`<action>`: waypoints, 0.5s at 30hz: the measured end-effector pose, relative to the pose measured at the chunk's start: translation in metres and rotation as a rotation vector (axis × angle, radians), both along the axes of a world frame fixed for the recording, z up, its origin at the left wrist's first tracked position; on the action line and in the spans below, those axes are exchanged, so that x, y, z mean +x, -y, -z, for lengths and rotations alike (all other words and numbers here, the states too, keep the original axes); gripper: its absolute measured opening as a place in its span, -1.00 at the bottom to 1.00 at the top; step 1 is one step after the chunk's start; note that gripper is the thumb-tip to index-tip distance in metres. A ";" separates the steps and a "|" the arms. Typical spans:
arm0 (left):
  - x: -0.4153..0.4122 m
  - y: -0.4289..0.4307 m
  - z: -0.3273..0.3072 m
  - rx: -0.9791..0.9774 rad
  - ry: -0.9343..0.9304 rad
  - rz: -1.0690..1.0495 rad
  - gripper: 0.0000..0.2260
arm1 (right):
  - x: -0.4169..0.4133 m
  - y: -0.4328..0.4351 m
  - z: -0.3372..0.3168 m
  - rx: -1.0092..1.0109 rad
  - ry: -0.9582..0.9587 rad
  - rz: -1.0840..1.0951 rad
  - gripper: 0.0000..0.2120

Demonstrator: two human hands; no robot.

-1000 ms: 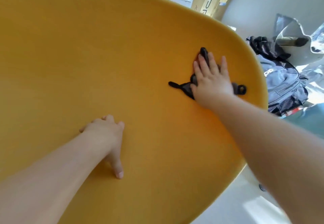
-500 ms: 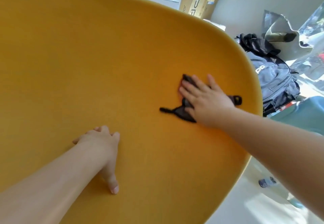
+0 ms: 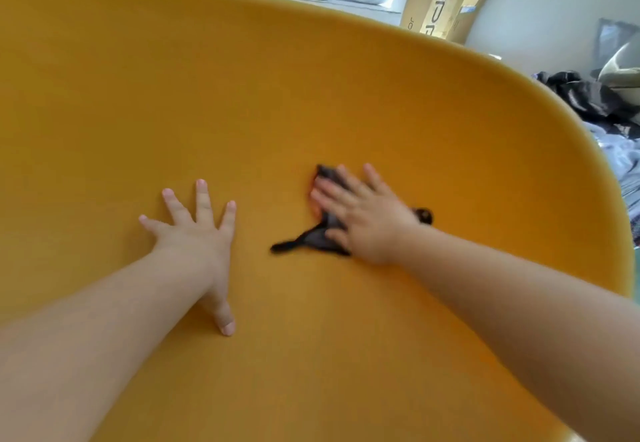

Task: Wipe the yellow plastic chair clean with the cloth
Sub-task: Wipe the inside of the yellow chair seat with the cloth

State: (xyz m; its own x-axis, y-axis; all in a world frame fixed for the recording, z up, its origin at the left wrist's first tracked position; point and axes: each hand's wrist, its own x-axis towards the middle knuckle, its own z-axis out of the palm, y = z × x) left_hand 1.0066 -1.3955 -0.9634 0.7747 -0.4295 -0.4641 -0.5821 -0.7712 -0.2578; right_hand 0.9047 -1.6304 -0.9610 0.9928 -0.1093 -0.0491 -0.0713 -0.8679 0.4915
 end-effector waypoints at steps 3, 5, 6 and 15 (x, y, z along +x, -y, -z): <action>0.001 0.003 0.003 0.012 -0.039 -0.026 0.63 | 0.025 0.061 -0.063 -0.243 0.327 0.129 -0.31; 0.003 0.000 0.006 0.002 -0.054 -0.032 0.62 | 0.049 0.068 -0.093 -0.253 0.507 0.183 -0.29; 0.004 -0.001 0.006 -0.002 -0.060 -0.029 0.61 | 0.064 0.062 -0.098 -0.207 0.590 0.210 -0.29; 0.005 0.000 0.004 -0.006 -0.118 -0.014 0.60 | 0.114 -0.045 0.018 0.100 0.306 -0.244 -0.28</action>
State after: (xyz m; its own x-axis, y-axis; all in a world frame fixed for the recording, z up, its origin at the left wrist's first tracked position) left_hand 1.0112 -1.3952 -0.9678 0.7204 -0.4222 -0.5502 -0.5974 -0.7808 -0.1831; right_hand 1.0183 -1.5857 -0.9793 0.9594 0.1222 0.2543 0.0131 -0.9198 0.3923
